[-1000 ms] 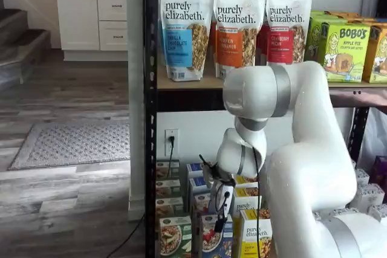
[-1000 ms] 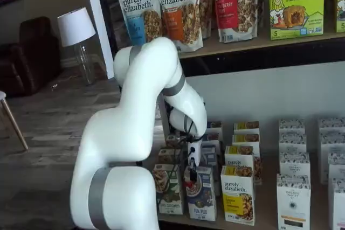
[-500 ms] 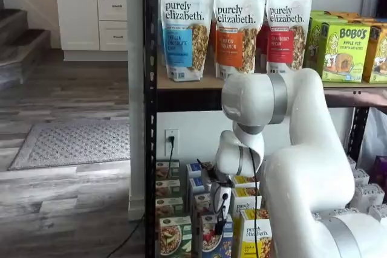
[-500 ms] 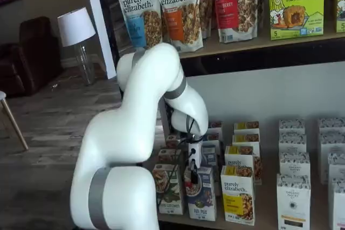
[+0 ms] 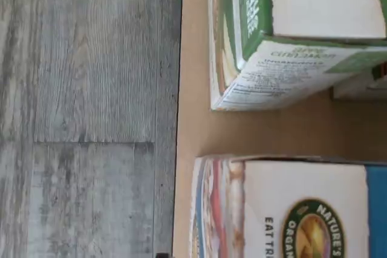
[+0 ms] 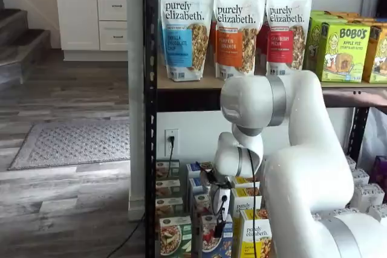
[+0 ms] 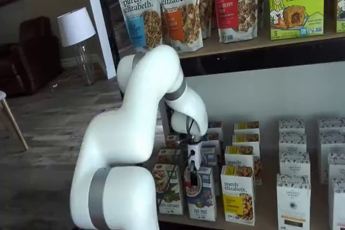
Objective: Pick up the blue and white box that is on the bottom shelf, the second box from the left
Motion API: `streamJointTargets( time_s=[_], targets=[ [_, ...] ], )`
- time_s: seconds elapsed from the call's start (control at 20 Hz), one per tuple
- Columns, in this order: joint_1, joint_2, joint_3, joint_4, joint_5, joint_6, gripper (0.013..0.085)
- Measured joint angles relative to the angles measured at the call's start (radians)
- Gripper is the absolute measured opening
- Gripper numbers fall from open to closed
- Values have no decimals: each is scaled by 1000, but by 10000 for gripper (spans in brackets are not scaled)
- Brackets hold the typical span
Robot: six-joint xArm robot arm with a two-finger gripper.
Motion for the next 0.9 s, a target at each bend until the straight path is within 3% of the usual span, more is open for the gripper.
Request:
streamJointTargets(
  time_s=[0.55,0.75,0.8,0.9],
  targets=[
    [0,12,-9,-33,3,28,850],
    [-2,13,-6,-27,-3,21,690],
    [-2,13,-6,-27,-2,21,690],
    [-3,12,-6,-28,0,20,610]
  ],
)
